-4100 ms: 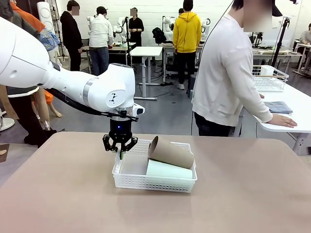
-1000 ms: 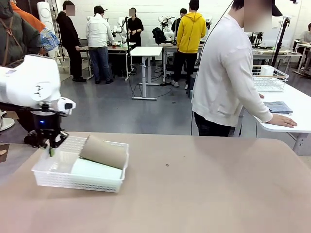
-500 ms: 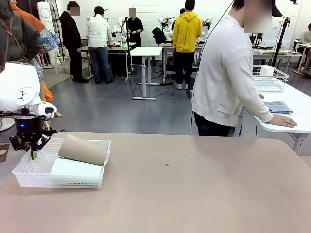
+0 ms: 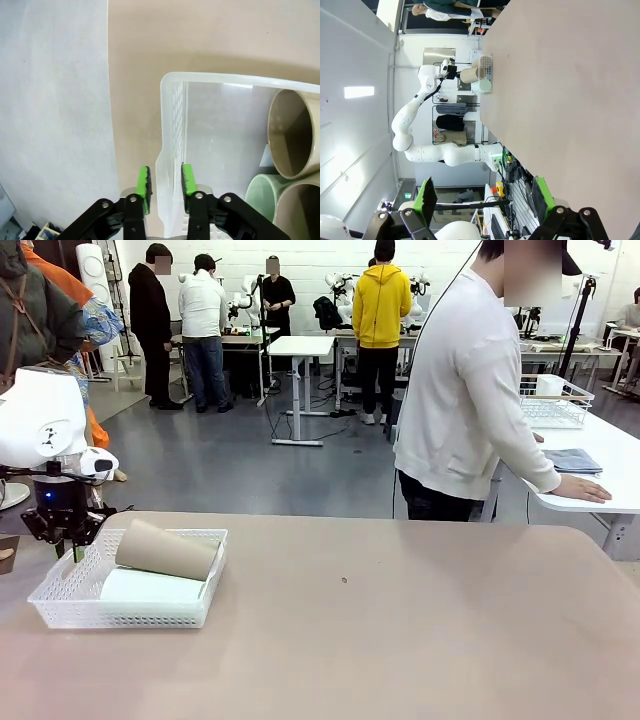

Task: Clean and organize the cups into the basket.
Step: Move the Organizing basket back to the left side of the table.

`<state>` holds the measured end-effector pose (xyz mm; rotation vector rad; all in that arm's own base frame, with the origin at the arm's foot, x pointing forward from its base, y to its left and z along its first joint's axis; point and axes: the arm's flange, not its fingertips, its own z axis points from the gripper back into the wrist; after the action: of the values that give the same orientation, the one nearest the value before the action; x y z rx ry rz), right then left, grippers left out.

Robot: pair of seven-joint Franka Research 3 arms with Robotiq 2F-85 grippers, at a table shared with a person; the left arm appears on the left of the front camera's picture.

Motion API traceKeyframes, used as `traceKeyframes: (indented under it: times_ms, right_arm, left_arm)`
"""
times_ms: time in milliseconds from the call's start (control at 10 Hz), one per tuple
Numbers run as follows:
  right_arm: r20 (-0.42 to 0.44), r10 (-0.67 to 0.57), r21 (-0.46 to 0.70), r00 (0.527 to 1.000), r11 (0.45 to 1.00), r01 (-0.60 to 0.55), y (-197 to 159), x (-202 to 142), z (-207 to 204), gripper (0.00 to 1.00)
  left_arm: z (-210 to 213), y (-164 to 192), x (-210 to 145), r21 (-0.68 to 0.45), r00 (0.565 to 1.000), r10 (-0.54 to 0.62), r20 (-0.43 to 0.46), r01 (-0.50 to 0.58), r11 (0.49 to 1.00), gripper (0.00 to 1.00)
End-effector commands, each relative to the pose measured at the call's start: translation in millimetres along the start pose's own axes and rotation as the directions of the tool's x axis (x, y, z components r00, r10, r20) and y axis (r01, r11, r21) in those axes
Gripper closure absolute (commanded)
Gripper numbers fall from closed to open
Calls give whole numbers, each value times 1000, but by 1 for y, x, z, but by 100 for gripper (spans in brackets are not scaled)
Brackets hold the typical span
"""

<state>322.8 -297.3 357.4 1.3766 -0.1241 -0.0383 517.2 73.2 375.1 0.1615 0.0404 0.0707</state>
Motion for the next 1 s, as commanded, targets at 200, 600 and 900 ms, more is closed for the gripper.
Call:
traceKeyframes:
  times_ms: [200,600,900]
  right_arm:
    - [-9,-17,-16,1000,1000,17,2,-2,-3,0]
    - [-9,-17,-16,1000,1000,17,2,-2,-3,0]
    - [-9,-17,-16,1000,1000,17,2,-2,-3,0]
  left_arm:
    - [-1,-6,-1,34,1000,-23,7,23,999,0]
    - [8,-6,-9,29,1000,-17,20,16,999,0]
    - [27,-8,-24,-75,999,48,11,-47,996,0]
